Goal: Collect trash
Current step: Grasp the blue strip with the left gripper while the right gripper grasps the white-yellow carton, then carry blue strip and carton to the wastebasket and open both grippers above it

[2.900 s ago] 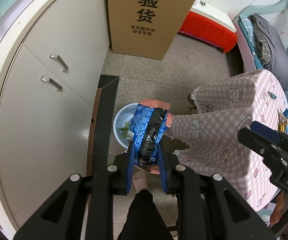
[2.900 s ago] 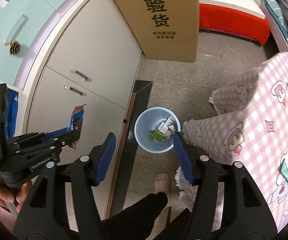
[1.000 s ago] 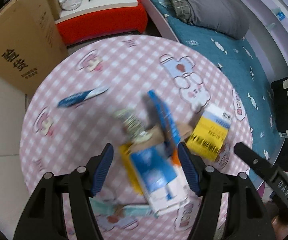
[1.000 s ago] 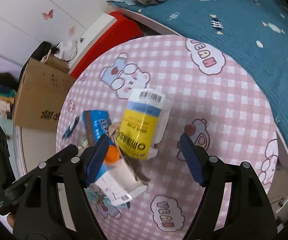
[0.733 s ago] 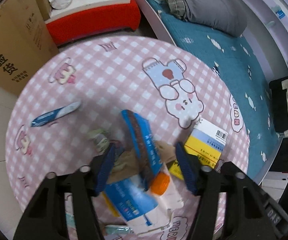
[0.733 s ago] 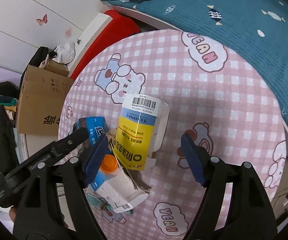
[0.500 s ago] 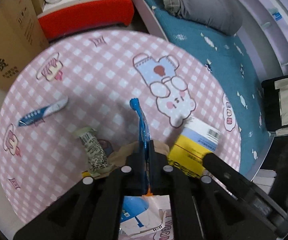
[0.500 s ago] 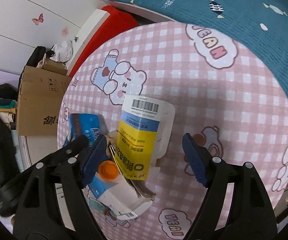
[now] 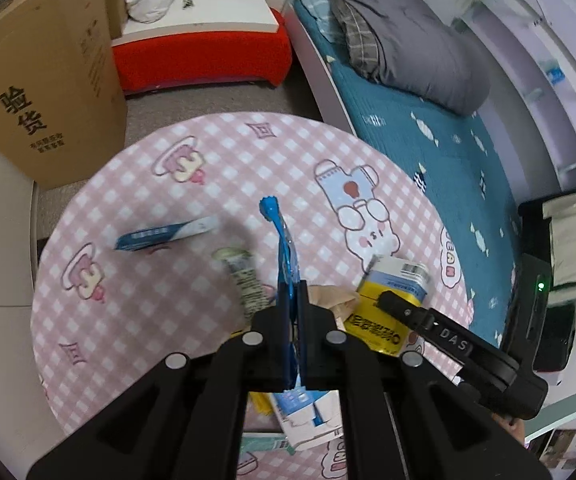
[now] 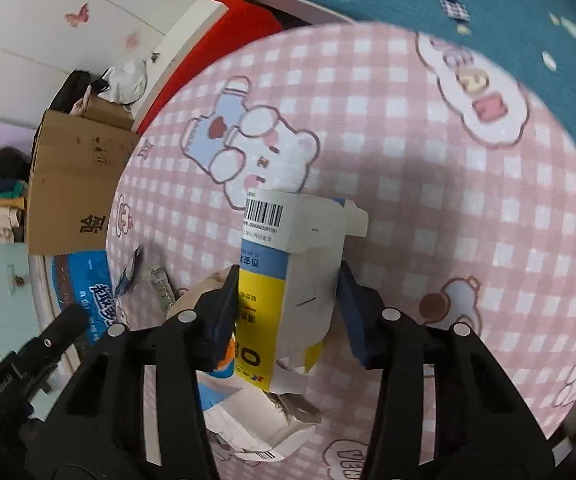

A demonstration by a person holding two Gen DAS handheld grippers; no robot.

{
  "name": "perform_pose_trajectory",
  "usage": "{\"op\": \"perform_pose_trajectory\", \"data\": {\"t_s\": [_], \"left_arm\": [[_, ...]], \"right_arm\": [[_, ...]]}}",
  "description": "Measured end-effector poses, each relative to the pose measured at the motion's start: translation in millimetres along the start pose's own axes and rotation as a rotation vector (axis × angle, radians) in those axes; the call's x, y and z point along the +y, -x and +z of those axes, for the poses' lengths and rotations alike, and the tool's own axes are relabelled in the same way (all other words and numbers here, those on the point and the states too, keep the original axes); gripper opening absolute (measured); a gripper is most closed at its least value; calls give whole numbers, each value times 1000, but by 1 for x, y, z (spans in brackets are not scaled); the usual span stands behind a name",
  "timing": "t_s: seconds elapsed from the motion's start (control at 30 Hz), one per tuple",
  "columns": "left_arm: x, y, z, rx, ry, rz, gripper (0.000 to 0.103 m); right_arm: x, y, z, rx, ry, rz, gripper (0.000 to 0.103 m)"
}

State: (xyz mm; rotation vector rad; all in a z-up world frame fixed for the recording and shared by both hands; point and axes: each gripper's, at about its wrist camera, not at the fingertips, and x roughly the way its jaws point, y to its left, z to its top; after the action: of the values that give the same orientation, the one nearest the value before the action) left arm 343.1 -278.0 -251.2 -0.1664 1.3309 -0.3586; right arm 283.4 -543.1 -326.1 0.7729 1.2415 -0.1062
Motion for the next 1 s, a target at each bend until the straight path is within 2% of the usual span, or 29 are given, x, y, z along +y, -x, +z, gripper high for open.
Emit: {"op": "perform_pose_trajectory", "data": {"t_s": [0.17,0.27,0.4,0.63,0.77,1.0], "left_arm": [[21,24,-6,-36,20,-15,3],[37,40,-11,-58,36,-25,3],[67,61,-21,-79,62,-27,3],[152,103,-52,-104,137,-4,3],[220,128,-83,-98,202,39,3],[315,160,-130,-77,291,100,3]], "right_arm": [[22,37,-5,-114,79,-42,45],[46,58,-13,-166,138,-32,45],[91,66,-36,-176,216,11,45],[187,41,-115,-80,349,101,45],[246,9,-172,10,427,136,46],[319,-30,-259,118,552,165,46]]}}
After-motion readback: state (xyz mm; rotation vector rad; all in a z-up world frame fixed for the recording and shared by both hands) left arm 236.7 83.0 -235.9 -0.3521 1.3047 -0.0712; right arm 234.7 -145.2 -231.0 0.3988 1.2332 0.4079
